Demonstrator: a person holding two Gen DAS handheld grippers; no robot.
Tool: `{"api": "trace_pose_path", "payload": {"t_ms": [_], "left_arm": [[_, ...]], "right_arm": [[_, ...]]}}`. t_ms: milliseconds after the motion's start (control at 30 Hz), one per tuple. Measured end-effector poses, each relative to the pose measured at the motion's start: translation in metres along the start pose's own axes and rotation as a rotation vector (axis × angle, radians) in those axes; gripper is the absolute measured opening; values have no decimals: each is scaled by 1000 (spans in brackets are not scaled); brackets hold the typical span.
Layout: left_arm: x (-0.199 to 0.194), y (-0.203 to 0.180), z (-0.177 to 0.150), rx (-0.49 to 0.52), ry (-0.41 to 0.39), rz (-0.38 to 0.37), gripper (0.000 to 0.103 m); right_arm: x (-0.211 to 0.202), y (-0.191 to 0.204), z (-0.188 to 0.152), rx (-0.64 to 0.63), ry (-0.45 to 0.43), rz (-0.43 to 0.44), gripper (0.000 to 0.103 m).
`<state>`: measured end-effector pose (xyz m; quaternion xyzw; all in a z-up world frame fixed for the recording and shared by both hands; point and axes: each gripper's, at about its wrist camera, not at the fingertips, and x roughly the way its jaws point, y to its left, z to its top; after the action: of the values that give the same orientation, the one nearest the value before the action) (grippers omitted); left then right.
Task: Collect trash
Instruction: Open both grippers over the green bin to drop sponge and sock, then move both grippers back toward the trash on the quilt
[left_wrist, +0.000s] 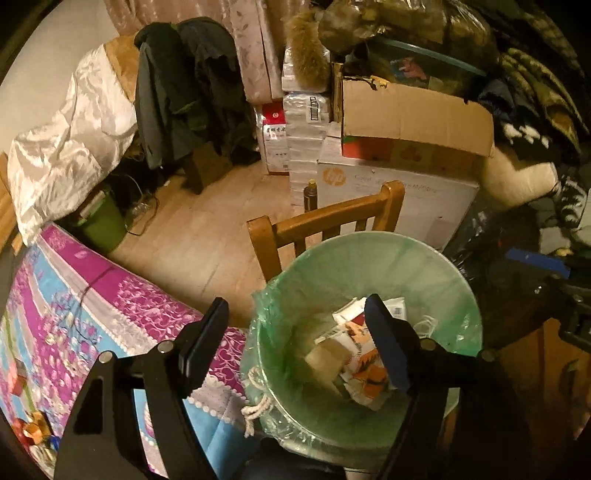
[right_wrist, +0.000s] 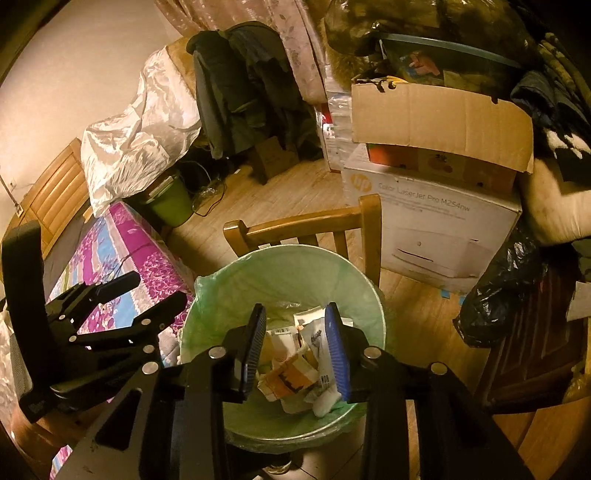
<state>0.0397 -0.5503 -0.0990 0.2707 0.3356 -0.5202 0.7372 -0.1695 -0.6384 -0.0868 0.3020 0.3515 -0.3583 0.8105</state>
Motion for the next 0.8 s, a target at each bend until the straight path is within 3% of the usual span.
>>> {"api": "trace_pose_path", "payload": {"t_ms": [200, 333, 533, 700, 800], "left_arm": [[-4, 7, -3, -24, -4, 1, 72], [-16, 21, -12, -71, -35, 48, 72], [-50, 72, -47, -173, -140, 271, 78], [-77, 132, -97, -311, -149, 442, 80], [-98, 170, -141, -400, -125, 522, 80]], "right_arm": [[-1, 3, 3, -10, -5, 19, 35], [-4, 14, 2, -25, -28, 52, 35], [-8, 43, -4, -79, -103, 56, 35], [-2, 88, -17, -125, -150, 106, 37], [7, 137, -27, -220, -143, 158, 37]]}}
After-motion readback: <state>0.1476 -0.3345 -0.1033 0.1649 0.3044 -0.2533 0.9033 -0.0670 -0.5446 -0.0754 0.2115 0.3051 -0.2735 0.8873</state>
